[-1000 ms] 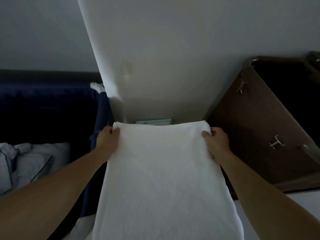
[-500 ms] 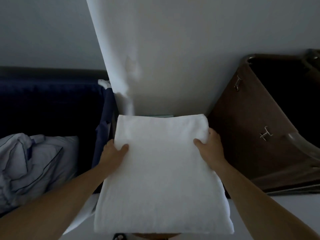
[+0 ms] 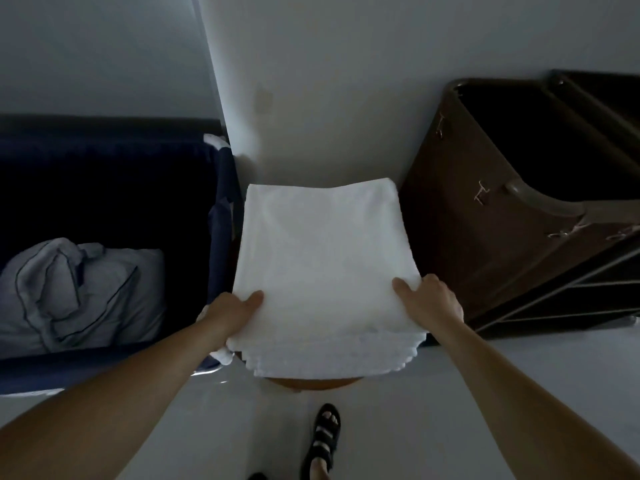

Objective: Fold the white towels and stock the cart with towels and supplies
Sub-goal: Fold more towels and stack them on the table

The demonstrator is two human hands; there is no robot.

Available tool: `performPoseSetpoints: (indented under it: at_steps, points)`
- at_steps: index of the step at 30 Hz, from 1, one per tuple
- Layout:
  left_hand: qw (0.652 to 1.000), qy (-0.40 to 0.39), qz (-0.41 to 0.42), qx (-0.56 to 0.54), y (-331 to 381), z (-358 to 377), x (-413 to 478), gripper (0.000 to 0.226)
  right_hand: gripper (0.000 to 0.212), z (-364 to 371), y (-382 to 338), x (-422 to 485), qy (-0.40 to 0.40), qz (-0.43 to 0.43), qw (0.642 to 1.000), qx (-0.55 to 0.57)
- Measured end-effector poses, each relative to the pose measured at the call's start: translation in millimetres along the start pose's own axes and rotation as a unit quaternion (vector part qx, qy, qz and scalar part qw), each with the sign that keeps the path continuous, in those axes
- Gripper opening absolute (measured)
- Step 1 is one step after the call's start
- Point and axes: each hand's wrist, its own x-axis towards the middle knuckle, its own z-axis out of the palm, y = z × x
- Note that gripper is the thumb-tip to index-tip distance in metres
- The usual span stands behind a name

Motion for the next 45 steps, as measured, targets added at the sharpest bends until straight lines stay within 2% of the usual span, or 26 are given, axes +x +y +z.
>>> performPoseSetpoints:
  at_steps: [5,9,12,17,22,26,31,34,37,41,45]
  points:
    - [1.0,-0.012,0.0,0.002,-7,-13,-17,0.06,0.054,-6,6,-24,0.048,-0.049,0.998,0.009]
    - [1.0,-0.014,-0.017,-0.022,-6,-17,-19,0.06,0.057,-11,5,-15,0.041,-0.019,0.992,0.117]
    - [0.997,-0.034,-0.054,-0.05,-14,-12,-14,0.071,0.065,6,19,-7,-0.007,0.043,0.994,0.103]
    - [0.965,-0.103,-0.124,-0.205,-16,-7,-15,0.053,0.07,11,27,2,-0.037,0.078,0.987,0.134]
    - [0.969,-0.116,-0.124,-0.177,-5,-20,-15,0.049,0.055,-5,17,17,-0.102,0.086,0.976,0.172]
    - [0.972,-0.109,-0.124,-0.165,5,-27,-16,0.056,0.048,-12,7,17,-0.154,0.082,0.967,0.187]
    - [0.951,-0.126,-0.165,-0.228,5,-31,-14,0.069,0.045,-15,3,23,-0.188,0.082,0.948,0.245]
    - [0.942,-0.129,-0.175,-0.254,4,-28,-10,0.087,0.039,-15,1,28,-0.19,0.081,0.943,0.259]
    - [0.928,-0.137,-0.194,-0.288,4,-25,-7,0.097,0.048,-11,-2,32,-0.19,0.087,0.944,0.256]
    - [0.931,-0.144,-0.185,-0.281,16,-32,-11,0.085,0.049,-8,-6,33,-0.167,0.087,0.945,0.269]
    - [0.958,-0.144,-0.104,-0.224,44,-53,-26,0.049,0.041,-13,-9,26,-0.147,0.068,0.948,0.273]
